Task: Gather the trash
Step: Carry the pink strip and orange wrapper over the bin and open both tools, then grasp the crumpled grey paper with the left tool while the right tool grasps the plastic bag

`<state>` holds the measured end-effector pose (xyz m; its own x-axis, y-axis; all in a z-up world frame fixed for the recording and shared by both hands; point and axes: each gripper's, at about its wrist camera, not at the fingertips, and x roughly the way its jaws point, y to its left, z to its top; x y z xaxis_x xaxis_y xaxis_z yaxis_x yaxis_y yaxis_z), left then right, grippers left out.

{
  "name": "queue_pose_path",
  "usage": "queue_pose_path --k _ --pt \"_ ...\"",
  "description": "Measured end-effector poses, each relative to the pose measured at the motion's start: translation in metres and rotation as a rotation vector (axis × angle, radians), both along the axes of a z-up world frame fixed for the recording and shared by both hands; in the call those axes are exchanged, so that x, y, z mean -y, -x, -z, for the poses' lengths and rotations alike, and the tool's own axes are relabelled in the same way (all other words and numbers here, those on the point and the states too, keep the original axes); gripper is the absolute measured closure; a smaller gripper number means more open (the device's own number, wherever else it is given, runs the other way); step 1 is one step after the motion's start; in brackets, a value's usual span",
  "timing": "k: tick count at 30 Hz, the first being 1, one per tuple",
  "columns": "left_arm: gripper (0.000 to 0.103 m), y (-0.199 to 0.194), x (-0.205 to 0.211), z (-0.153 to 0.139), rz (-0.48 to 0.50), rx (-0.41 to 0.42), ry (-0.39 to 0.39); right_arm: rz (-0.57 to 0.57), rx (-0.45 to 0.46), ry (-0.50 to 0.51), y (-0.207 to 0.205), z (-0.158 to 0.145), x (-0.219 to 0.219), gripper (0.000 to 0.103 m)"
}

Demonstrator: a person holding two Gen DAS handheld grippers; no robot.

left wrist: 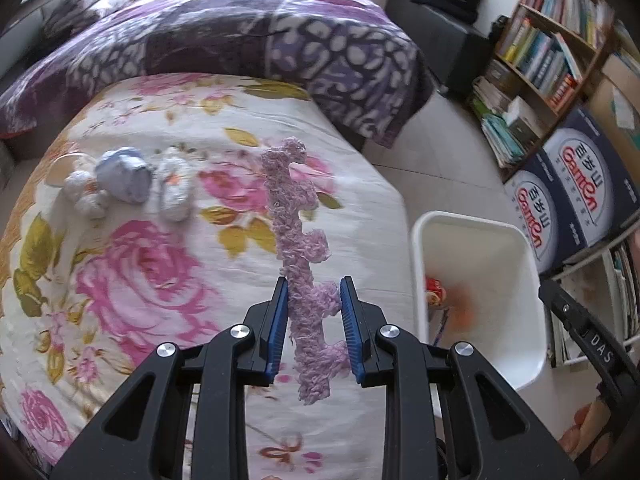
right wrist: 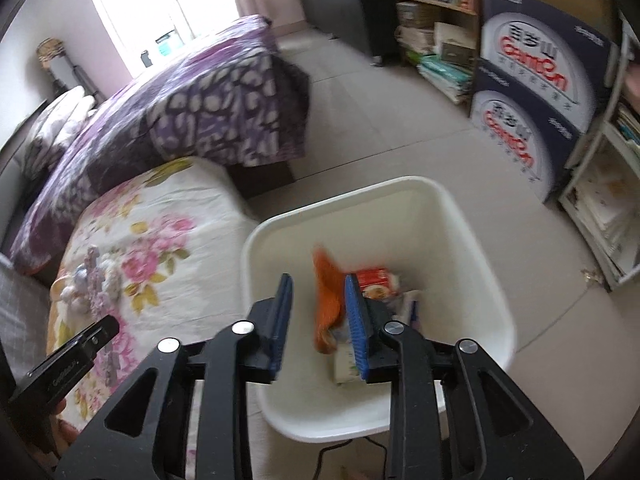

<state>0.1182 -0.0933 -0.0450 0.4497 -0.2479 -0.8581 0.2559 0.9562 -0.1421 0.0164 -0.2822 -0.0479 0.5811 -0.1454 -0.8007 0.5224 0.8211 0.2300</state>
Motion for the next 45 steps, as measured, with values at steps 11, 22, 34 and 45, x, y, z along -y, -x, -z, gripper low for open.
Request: queue_pose_path --k 11,22,34,45 --pt "0.077 0.015 0.056 0.006 0.111 -0.022 0.027 0.172 0.011 -0.007 0.032 -0.001 0.043 0.024" --pt "0.076 0.027 0.102 0.018 0.236 -0.090 0.093 0.218 0.033 -0.042 0.058 0.000 0.068 0.018" --pt "0.055 0.036 0.133 0.036 0.357 -0.191 0.191 0.226 0.050 -0.097 0.080 0.003 0.080 0.014" --pt "0.049 0.029 0.119 0.035 0.321 -0.168 0.154 0.195 0.037 -0.143 0.072 0.006 0.073 0.013"
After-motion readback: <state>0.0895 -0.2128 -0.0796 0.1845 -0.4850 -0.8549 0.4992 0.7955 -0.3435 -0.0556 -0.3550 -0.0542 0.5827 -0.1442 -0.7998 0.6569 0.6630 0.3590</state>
